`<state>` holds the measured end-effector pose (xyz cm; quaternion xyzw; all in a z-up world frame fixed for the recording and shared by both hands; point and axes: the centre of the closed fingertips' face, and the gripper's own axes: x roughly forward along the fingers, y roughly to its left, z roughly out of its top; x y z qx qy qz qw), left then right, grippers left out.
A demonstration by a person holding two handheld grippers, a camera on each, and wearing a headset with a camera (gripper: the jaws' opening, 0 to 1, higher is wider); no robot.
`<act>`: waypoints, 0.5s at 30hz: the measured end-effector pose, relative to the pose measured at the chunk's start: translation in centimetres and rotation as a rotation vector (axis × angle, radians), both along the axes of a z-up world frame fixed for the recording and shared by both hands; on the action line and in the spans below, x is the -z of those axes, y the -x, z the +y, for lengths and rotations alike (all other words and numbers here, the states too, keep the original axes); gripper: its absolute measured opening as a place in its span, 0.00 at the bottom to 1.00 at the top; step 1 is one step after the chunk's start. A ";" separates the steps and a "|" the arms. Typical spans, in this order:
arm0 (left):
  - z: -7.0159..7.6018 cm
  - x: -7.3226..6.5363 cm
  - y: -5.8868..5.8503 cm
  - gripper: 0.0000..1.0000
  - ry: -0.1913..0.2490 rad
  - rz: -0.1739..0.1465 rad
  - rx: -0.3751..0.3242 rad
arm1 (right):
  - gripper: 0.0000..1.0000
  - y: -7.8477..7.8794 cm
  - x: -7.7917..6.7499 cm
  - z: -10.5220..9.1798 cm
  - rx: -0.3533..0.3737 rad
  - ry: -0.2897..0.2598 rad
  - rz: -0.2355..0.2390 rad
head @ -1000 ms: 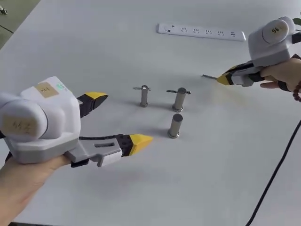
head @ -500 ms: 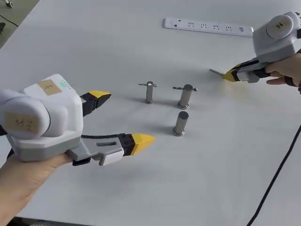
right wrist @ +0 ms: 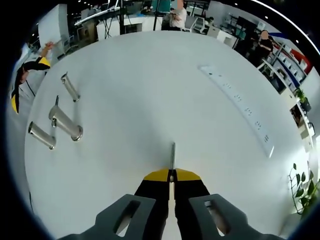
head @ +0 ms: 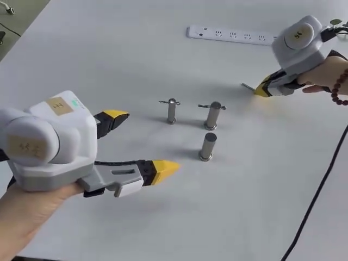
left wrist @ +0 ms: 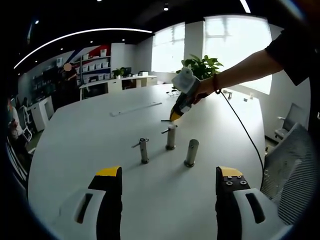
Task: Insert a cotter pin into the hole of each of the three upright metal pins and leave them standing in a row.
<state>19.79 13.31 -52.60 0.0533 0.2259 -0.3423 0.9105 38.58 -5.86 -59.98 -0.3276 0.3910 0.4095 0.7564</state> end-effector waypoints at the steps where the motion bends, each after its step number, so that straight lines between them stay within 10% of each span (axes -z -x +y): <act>1: 0.0 -0.1 0.0 0.76 0.001 -0.001 0.000 | 0.00 -0.1 0.0 -0.1 0.000 0.002 -0.002; 15: 0.0 -1.1 -0.2 0.75 -0.004 -0.018 0.014 | 0.00 0.0 -1.9 -1.1 -0.005 -0.032 -0.071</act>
